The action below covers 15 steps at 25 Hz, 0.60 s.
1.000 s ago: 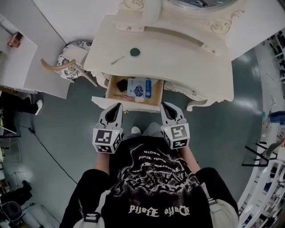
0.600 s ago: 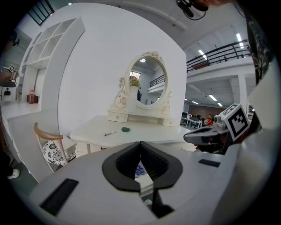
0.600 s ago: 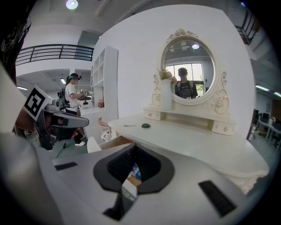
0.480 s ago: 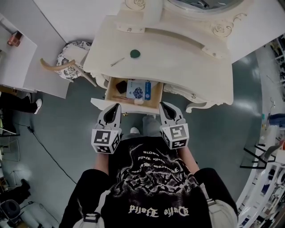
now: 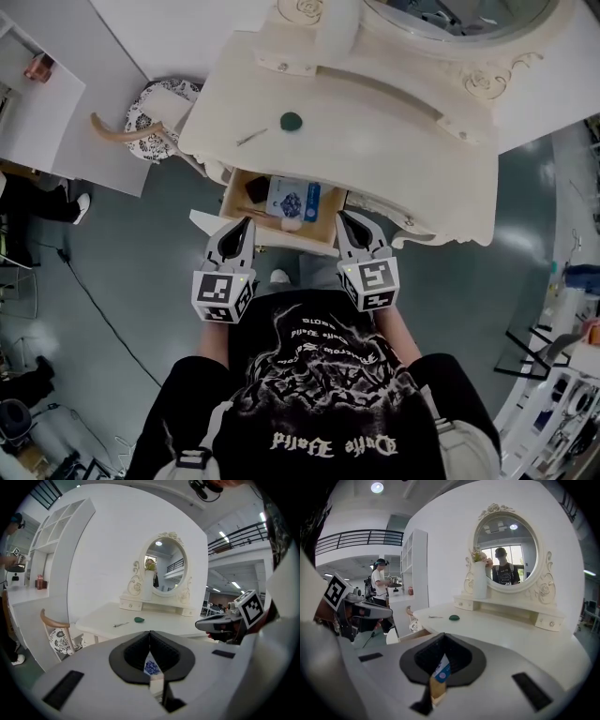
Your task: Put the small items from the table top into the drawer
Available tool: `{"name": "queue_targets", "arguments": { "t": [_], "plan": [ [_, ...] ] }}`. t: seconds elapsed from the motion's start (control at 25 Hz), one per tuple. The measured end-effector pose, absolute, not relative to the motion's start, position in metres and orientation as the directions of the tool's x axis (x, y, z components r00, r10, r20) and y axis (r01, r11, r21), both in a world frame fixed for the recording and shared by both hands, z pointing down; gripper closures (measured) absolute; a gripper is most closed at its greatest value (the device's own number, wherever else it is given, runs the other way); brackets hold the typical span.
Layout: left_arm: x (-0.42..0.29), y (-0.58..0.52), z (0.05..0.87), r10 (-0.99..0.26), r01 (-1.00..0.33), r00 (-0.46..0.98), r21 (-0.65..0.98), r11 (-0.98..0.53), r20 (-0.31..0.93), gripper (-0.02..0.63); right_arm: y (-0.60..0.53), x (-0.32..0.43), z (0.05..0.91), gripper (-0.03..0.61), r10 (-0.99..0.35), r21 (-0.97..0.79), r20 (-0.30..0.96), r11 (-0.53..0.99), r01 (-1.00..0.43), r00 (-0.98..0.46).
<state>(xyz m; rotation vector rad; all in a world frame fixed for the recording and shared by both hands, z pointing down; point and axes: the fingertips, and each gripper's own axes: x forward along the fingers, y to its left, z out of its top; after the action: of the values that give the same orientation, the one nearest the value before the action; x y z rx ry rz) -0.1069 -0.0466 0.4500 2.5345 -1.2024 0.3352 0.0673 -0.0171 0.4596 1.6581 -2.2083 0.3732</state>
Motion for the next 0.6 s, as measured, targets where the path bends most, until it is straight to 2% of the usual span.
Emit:
{"name": "queue_targets", "arguments": {
  "t": [0.6],
  "plan": [
    [-0.083,-0.069,0.455,-0.741,-0.822,0.565,0.176,-0.541,0.364,0.598,-0.065,0.084,0.474,0.568,-0.795,-0.014,0.506,0.380,-0.925,-0.335]
  ]
}}
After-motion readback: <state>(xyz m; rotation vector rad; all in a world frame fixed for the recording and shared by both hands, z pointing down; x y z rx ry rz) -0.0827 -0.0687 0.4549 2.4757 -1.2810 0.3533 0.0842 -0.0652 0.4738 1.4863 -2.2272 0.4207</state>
